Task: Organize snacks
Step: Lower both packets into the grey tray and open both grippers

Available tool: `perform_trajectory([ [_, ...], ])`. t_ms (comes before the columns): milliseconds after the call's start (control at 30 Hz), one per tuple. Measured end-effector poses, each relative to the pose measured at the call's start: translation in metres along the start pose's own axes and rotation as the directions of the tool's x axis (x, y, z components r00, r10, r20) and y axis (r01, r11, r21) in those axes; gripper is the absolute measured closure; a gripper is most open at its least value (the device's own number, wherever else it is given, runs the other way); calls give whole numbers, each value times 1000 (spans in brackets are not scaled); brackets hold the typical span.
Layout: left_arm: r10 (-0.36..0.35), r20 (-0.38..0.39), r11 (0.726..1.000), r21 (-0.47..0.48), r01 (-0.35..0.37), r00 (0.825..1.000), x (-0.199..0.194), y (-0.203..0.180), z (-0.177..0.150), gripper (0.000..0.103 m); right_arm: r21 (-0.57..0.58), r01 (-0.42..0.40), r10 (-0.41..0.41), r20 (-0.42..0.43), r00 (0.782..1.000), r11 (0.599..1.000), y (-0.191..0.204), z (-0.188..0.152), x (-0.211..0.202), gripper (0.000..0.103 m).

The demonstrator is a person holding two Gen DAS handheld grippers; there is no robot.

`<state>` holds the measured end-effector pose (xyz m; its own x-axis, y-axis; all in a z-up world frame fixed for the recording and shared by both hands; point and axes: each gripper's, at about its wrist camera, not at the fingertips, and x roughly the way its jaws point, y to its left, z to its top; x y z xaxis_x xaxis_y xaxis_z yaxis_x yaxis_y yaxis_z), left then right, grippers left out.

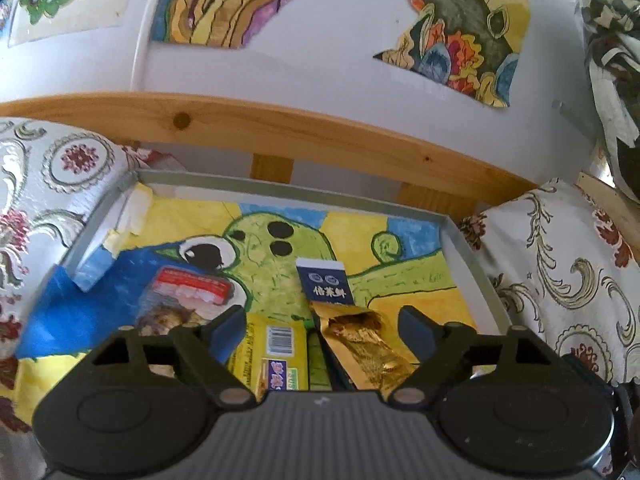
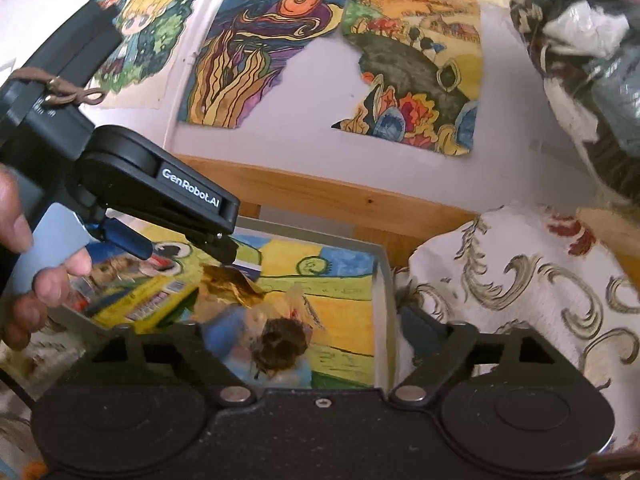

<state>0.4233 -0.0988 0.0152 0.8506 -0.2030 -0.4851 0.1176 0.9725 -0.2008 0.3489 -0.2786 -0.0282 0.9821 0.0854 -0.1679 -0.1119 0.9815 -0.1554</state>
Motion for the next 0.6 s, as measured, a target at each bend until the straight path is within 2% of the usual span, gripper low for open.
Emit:
perform_trajectory([
  [133,14,4,1000,2,-14,1000,-11,0,3,11,35,-31,31,-16,999,999,0,6,-2,8],
  [333,42,23,999,7,-42,999,-30,4,8,5,42,-53,52,14,999,998,3,16,-13,3],
  [600,64,42,998,12,-64,997,-58,8,11,1,42,-61,60,34,998,997,5,28,-29,1],
])
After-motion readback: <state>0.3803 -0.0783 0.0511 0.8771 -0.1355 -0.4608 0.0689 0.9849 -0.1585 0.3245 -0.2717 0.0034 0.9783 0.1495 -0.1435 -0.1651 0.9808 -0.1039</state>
